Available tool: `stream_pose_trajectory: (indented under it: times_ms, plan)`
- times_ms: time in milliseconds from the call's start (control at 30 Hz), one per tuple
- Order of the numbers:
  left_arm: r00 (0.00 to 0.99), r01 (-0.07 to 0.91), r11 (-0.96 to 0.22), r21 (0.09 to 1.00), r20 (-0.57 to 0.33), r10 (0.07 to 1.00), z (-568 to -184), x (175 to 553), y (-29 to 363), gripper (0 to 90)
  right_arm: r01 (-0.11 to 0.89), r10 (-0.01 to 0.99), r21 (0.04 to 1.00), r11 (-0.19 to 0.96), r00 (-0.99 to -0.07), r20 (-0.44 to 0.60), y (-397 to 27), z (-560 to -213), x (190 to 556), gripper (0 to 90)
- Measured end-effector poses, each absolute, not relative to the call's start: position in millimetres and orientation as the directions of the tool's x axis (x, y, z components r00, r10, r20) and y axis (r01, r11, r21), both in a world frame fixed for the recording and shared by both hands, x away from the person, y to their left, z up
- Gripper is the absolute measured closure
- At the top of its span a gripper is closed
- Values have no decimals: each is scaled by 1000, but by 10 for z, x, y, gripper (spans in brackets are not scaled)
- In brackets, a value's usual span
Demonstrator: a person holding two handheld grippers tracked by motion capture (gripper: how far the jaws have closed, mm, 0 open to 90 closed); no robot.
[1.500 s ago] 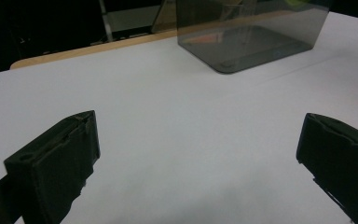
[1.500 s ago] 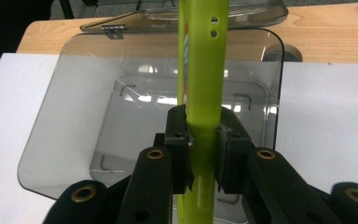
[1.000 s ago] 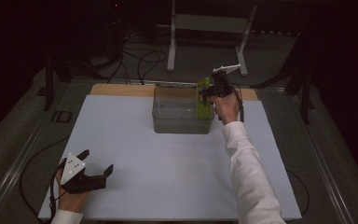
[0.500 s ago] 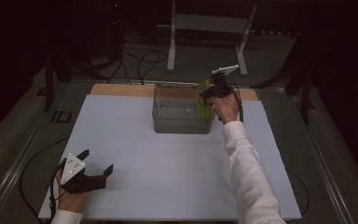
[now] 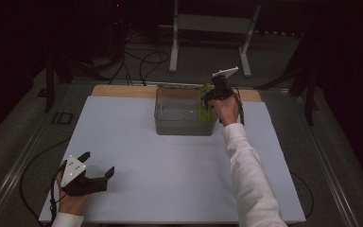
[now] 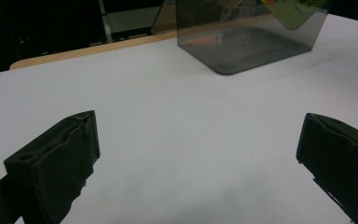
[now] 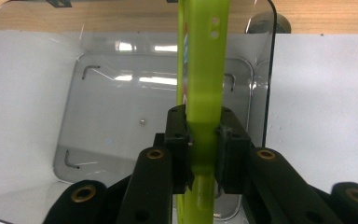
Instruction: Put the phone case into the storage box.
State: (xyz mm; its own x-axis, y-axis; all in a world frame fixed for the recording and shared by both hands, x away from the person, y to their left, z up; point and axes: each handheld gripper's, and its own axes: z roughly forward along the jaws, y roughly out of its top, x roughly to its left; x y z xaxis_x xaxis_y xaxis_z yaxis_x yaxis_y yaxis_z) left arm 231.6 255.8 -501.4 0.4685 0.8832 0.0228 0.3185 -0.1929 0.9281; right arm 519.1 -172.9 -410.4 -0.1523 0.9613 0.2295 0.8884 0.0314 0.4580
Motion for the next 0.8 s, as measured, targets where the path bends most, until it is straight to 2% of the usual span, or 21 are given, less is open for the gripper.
stream_pose_trajectory:
  times_ms: [800]
  plan:
    - [469, 317, -190, 929, 20, 883, -5011, 2315, 2562, 1, 917, 974, 396, 37, -122, 190, -1701, -4266, 5272, 778]
